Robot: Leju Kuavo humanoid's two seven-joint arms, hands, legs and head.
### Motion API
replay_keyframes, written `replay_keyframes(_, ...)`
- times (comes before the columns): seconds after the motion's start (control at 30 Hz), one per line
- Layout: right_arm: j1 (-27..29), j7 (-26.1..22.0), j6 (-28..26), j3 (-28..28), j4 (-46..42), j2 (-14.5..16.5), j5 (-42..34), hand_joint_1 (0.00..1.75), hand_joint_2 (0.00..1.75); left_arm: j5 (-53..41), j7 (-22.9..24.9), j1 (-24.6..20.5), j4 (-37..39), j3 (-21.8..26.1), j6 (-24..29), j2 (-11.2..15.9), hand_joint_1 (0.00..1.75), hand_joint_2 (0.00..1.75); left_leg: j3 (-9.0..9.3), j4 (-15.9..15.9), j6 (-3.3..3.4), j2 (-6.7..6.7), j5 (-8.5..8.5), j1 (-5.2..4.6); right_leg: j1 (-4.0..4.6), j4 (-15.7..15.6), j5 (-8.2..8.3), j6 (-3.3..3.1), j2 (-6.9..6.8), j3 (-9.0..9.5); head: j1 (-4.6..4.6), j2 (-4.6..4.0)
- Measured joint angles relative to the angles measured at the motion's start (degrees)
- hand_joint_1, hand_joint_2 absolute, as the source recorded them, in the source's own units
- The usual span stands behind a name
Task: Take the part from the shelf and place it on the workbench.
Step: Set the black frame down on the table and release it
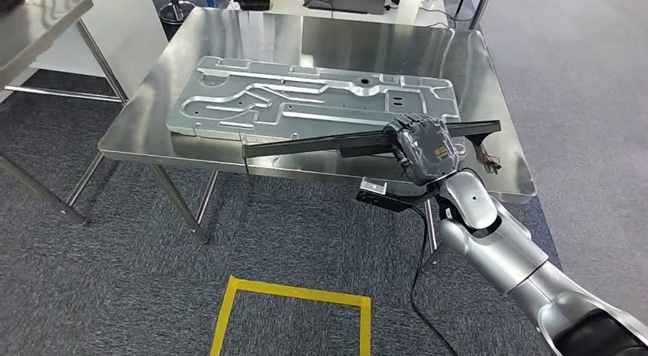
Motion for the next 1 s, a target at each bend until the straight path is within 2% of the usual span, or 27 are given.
replay_keyframes(0.03,0.0,0.0,-0.1,0.0,0.1,0.0,0.0,1.75,1.75,0.0,0.1,0.0,0.0,0.0,0.1,0.0,0.00,1.75,0.37,0.1,-0.29,-0.04,-0.48,-0.07,0.17,-3.2,1.42,-0.23,-0.05,1.24,0.01,0.01)
replay_keyframes(0.07,0.0,0.0,-0.3,0.0,0.2,0.1,0.1,1.75,1.75,0.0,0.1,0.1,0.0,0.0,0.2,0.0,0.00,1.75,0.48,0.2,-0.60,-0.05,-0.83,-0.14,0.37,-5.0,1.77,-0.47,-0.10,1.94,0.02,0.01)
replay_keyframes(0.13,0.0,0.0,-0.4,-0.1,0.2,0.2,0.2,1.75,1.75,0.0,0.2,0.0,0.0,0.0,0.3,0.0,0.00,1.75,0.53,0.1,-1.22,-0.02,-1.21,-0.19,0.63,-6.0,0.95,-1.02,-0.05,2.29,0.03,0.01)
replay_keyframes(0.2,0.3,0.0,-0.5,-0.2,0.2,0.2,0.3,1.75,1.75,0.0,0.2,0.0,0.0,0.0,0.4,0.1,0.00,1.75,0.63,0.3,-1.88,0.12,-1.85,-0.24,0.28,-6.4,0.59,-1.57,0.04,2.82,0.02,0.00)
replay_keyframes(0.23,0.4,0.0,-0.6,-0.3,0.1,0.2,0.3,1.75,1.75,0.0,0.1,0.0,0.0,0.0,0.5,0.1,0.00,1.75,0.02,1.9,-2.24,0.19,-2.61,-0.24,0.09,-6.7,0.40,-1.87,0.03,3.30,0.02,0.00)
replay_keyframes(0.27,0.5,0.0,-0.7,-0.5,0.1,0.2,0.3,1.75,1.75,0.0,0.1,0.0,0.0,0.0,0.4,0.1,0.00,1.75,-1.38,4.6,-2.56,0.24,-3.76,-0.20,-0.08,-6.9,0.16,-2.16,-0.02,3.84,0.01,0.00)
replay_keyframes(0.33,0.9,0.0,-0.9,-0.8,0.0,0.2,0.3,1.75,1.75,0.0,0.0,-0.2,0.0,-0.1,0.3,0.1,0.00,1.75,-6.24,12.8,-2.99,0.30,-6.33,-0.04,-0.05,-6.9,-0.49,-2.54,-0.14,4.67,0.01,0.00)
replay_keyframes(0.37,1.3,0.1,-1.0,-0.9,-0.1,0.2,0.3,1.75,1.75,0.0,-0.1,-0.2,0.0,-0.1,0.3,0.1,0.00,1.75,-8.66,16.2,-3.08,0.32,-6.80,0.01,-0.03,-6.9,-0.86,-2.58,-0.16,5.12,0.01,0.00)
replay_keyframes(0.4,1.7,0.1,-1.0,-1.0,-0.1,0.2,0.3,1.75,1.75,0.0,-0.1,-0.2,0.0,-0.1,0.2,0.1,0.00,1.75,-10.28,17.7,-3.07,0.33,-6.12,0.03,-0.02,-6.9,-1.28,-2.58,-0.14,5.66,0.01,0.00)
replay_keyframes(0.43,2.0,0.1,-1.0,-1.1,-0.1,0.2,0.3,1.75,1.75,0.0,-0.2,-0.2,0.0,-0.1,0.2,0.1,0.00,1.75,-10.77,16.8,-2.95,0.34,-4.23,0.03,0.00,-6.9,-1.72,-2.55,-0.07,6.27,0.01,0.00)
replay_keyframes(0.47,2.4,0.1,-1.1,-1.1,-0.2,0.2,0.3,1.75,1.75,0.0,-0.2,-0.3,0.0,-0.1,0.2,0.1,0.00,1.75,-10.21,13.9,-2.71,0.34,-1.41,0.02,0.02,-6.9,-2.20,-2.47,0.02,6.97,0.02,0.00)
replay_keyframes(0.5,2.7,0.1,-1.1,-1.2,-0.3,0.2,0.3,1.75,1.75,0.1,-0.2,-0.2,0.0,-0.1,0.2,0.1,0.00,1.75,-8.96,9.7,-2.34,0.33,1.57,-0.05,0.01,-6.9,-2.70,-2.35,0.11,7.57,0.02,0.00)
replay_keyframes(0.53,2.9,0.1,-1.3,-1.3,-0.4,0.2,0.3,1.75,1.75,0.1,-0.2,-0.2,0.0,-0.1,0.1,0.1,0.00,1.75,-7.60,6.1,-1.99,0.33,3.56,-0.20,0.11,-6.9,-3.15,-2.14,0.21,8.04,0.01,0.00)
replay_keyframes(0.57,3.1,0.1,-1.4,-1.4,-0.5,0.2,0.3,1.75,1.75,0.1,-0.2,-0.2,0.0,-0.1,0.1,0.1,0.00,1.75,-6.53,3.5,-1.67,0.33,4.59,-0.34,0.19,-6.9,-3.49,-1.86,0.33,8.27,0.01,0.00)
replay_keyframes(0.63,3.5,0.2,-1.7,-1.7,-0.8,0.0,0.3,1.75,1.75,0.3,-0.3,-0.3,0.0,-0.1,0.1,0.1,0.00,1.75,-5.77,1.9,-1.20,0.31,4.26,-0.59,0.32,-7.0,-3.85,-1.17,0.45,8.34,0.01,0.00)
replay_keyframes(0.73,4.2,0.2,-1.8,-2.3,-1.6,-0.5,0.3,1.75,1.75,0.5,-0.4,-0.3,0.0,-0.1,0.1,0.0,0.00,1.75,-4.89,0.7,-0.31,0.25,3.95,-0.26,0.13,-6.2,-4.84,-0.23,0.29,8.35,0.02,0.01)
replay_keyframes(0.77,4.3,0.1,-1.8,-2.5,-1.7,-0.6,0.3,1.75,1.75,0.5,-0.4,-0.3,0.0,-0.1,0.1,0.0,0.00,1.75,-4.41,0.3,0.00,0.27,3.87,-0.12,0.09,-4.2,-5.84,-0.03,0.23,7.44,0.02,0.01)
replay_keyframes(0.8,4.4,0.1,-1.9,-2.6,-1.9,-0.7,0.3,1.75,1.75,0.5,-0.4,-0.3,0.0,-0.1,0.1,0.0,0.00,1.75,-4.04,0.1,0.24,0.29,3.70,-0.09,0.02,-0.9,-7.20,0.12,0.16,5.70,0.04,0.00)
replay_keyframes(0.87,4.7,0.2,-1.9,-2.9,-1.9,-0.9,0.3,1.75,1.75,0.5,-0.4,-0.3,0.0,-0.1,0.1,0.0,0.00,1.75,-3.52,0.1,0.51,0.31,3.15,-0.15,-0.02,6.7,-9.54,0.39,0.15,0.77,0.04,0.00)
replay_keyframes(0.9,4.9,0.2,-1.9,-2.9,-1.9,-0.9,0.3,1.75,1.75,0.5,-0.4,-0.3,0.0,-0.1,0.1,0.0,0.00,1.75,-3.22,0.1,0.53,0.28,2.82,-0.18,-0.05,8.8,-9.42,0.48,0.15,-1.05,0.04,0.00)
replay_keyframes(0.93,5.2,0.2,-1.9,-2.9,-2.0,-0.9,0.3,1.75,1.75,0.5,-0.4,-0.2,0.0,-0.1,0.1,0.0,0.00,1.75,-2.82,0.2,0.50,0.23,2.45,-0.19,-0.06,8.8,-8.03,0.51,0.14,-1.82,0.04,0.00)
replay_keyframes(0.97,5.3,0.2,-1.9,-2.9,-2.0,-0.9,0.3,1.75,1.75,0.5,-0.4,-0.2,0.0,-0.1,0.1,0.0,0.00,1.75,-2.29,0.3,0.43,0.19,2.03,-0.19,-0.06,6.3,-5.51,0.46,0.13,-1.35,0.04,0.00)
replay_keyframes(1.0,5.3,0.2,-1.9,-2.9,-2.0,-0.9,0.3,1.75,1.75,0.5,-0.4,-0.2,0.0,-0.1,0.1,0.0,0.00,1.75,-1.72,0.3,0.31,0.17,1.58,-0.20,-0.05,2.4,-2.56,0.30,0.11,-0.13,0.04,0.00)
